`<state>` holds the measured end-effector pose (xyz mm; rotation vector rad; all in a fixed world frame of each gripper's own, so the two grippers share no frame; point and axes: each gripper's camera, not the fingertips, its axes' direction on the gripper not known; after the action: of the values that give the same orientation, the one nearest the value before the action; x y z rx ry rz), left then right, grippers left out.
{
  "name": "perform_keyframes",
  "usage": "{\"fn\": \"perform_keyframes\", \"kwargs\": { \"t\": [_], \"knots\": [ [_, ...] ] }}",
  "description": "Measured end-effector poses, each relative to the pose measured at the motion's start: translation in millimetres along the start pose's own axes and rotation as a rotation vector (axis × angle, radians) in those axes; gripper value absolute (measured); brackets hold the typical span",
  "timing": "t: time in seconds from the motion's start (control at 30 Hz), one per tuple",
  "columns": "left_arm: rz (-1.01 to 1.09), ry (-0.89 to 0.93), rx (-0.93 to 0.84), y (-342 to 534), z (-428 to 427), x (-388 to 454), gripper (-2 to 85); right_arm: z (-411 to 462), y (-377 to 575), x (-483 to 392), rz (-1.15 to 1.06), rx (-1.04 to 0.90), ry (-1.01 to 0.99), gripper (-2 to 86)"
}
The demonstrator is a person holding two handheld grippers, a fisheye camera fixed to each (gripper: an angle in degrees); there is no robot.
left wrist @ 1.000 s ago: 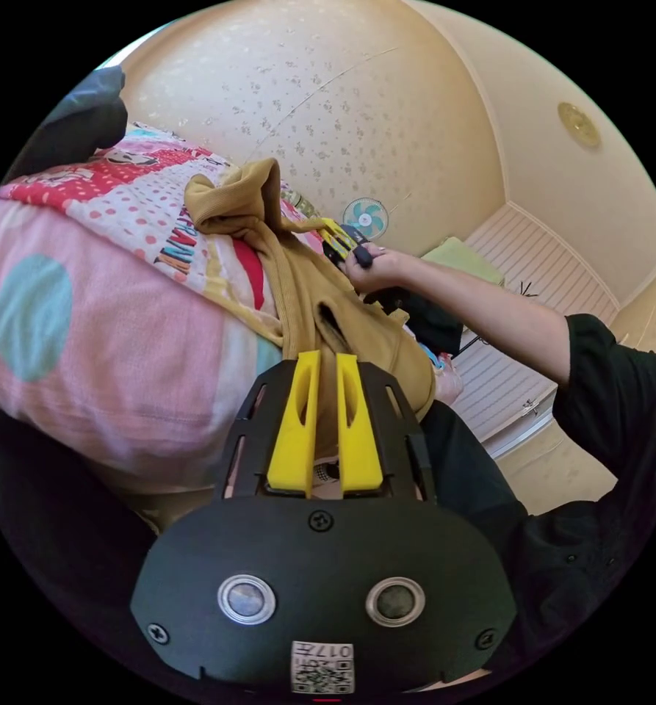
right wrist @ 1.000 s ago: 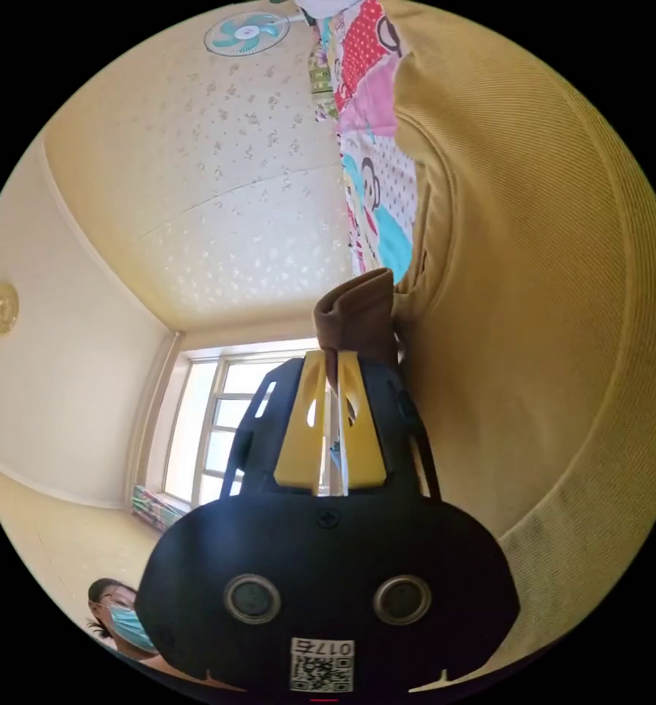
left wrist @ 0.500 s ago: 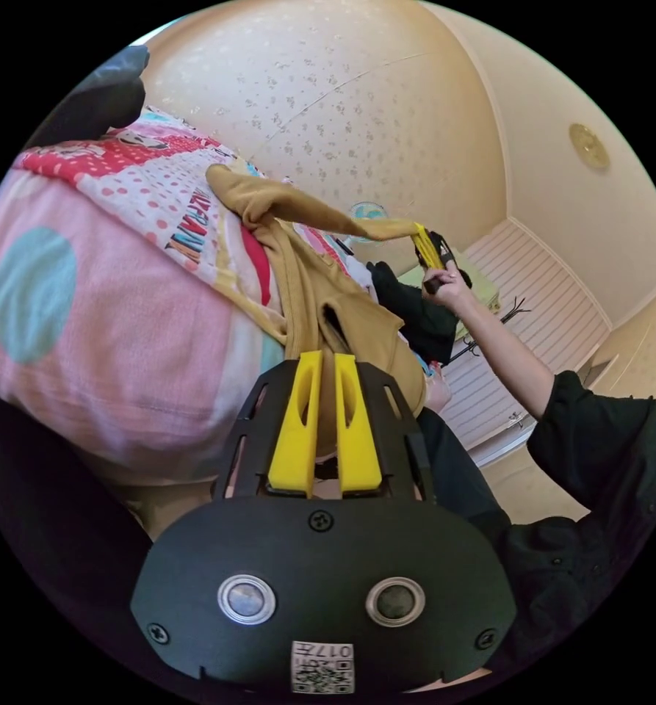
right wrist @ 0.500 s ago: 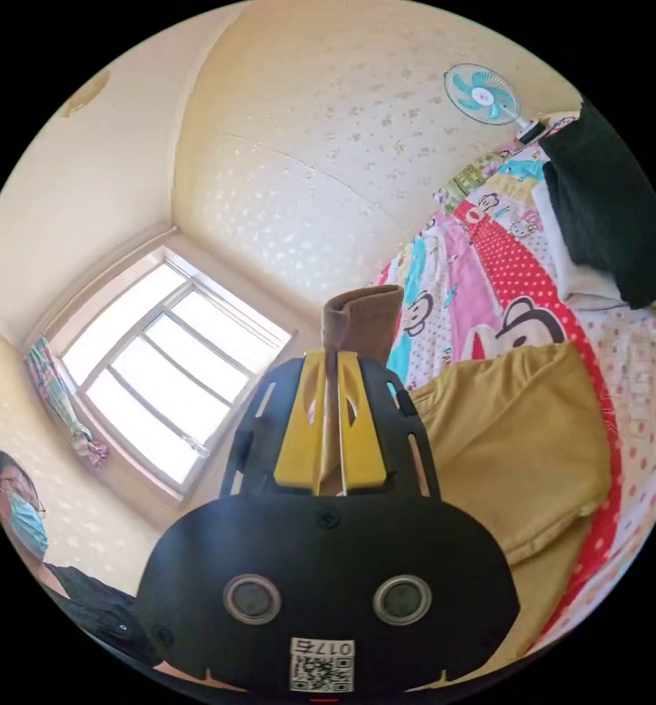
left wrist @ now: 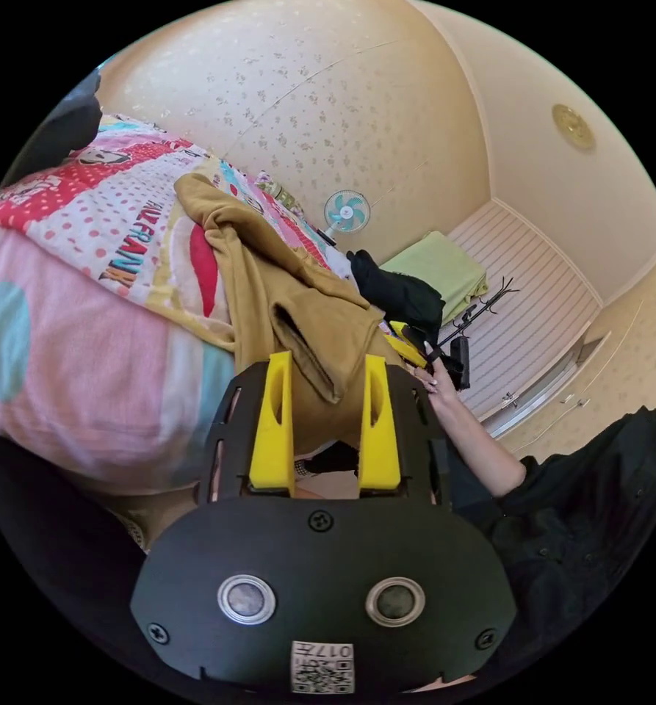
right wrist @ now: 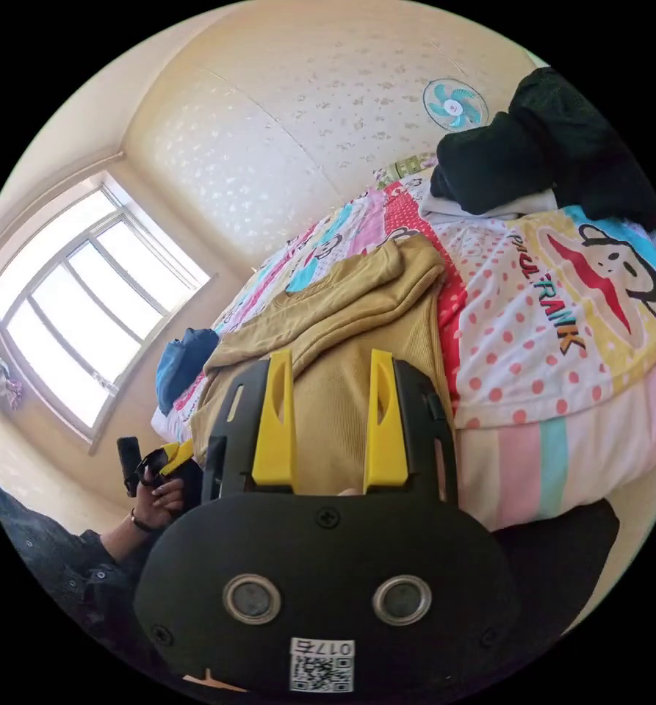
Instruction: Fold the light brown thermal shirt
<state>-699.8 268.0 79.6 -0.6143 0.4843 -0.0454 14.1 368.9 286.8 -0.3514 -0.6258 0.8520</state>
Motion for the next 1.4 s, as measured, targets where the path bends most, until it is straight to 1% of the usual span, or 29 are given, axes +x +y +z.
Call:
{"fn": "perform_keyframes", "kwargs": {
  "t": [0.03,0.07,0.13,0.2,0.27,0.33,0.37,0.47,0.53,0.57,0.63,0.8,0.87,0.93,1.0,1.1,1.13,1.27,1.37,1.4],
  "knots": [
    [-0.009,-0.013,-0.011,-3,8,4,13.5,-1,7,-1,0.026,0.05,0.014,12.2],
    [-0.017,-0.034,-0.017,-4,12,6,13.4,3,7,-1,0.021,0.047,0.005,11.1],
    [-0.037,-0.138,-0.031,-11,29,9,9.3,11,2,-4,-0.053,-0.008,0.025,9.7],
    [-0.059,-0.162,-0.06,-20,41,10,6.1,13,-2,-6,-0.098,-0.041,0.073,7.8],
    [-0.049,-0.117,-0.086,-29,48,19,5.2,10,-2,-4,-0.085,-0.045,0.047,5.4],
    [-0.003,0.009,-0.121,-34,66,49,4.8,5,1,-2,-0.053,-0.015,0.026,4.5],
    [0.017,0.037,-0.126,-34,71,59,4.8,0,3,-2,-0.027,0.013,0.041,4.1],
    [0.158,0.134,-0.161,-40,101,122,4.7,-13,2,5,0.061,0.064,0.096,2.9],
    [0.274,0.172,-0.178,-55,128,177,4.7,-16,2,13,0.099,0.062,0.083,2.3],
    [0.307,0.186,-0.184,-61,136,191,4.7,-17,3,18,0.117,0.065,0.051,1.8],
    [0.422,0.232,-0.226,-87,172,243,4.7,-19,7,24,0.144,0.083,0.008,1.4],
    [0.544,0.262,-0.253,-152,233,318,4.6,-21,14,30,0.137,0.094,-0.054,0.9],
    [0.547,0.289,-0.247,-187,242,332,4.6,-24,14,33,0.134,0.089,-0.079,0.7],
    [0.507,0.395,-0.19,-236,237,343,4.6,-26,14,35,0.135,0.086,-0.094,0.7],
    [0.484,0.475,-0.144,-269,230,349,4.6,-27,13,36,0.137,0.086,-0.105,0.7],
    [0.444,0.554,-0.188,-318,228,350,4.6,-26,12,40,0.156,0.093,-0.132,0.7],
    [0.417,0.553,-0.188,-332,224,341,4.6,-27,12,42,0.165,0.097,-0.145,0.7],
    [0.382,0.462,-0.181,-354,201,285,4.6,-26,7,44,0.18,0.091,-0.17,0.6],
    [0.298,0.341,-0.222,-357,179,205,4.6,-24,4,45,0.194,0.094,-0.18,0.5],
    [0.241,0.282,-0.232,-354,168,167,4.6,-23,4,44,0.198,0.095,-0.181,0.5]
  ]
}}
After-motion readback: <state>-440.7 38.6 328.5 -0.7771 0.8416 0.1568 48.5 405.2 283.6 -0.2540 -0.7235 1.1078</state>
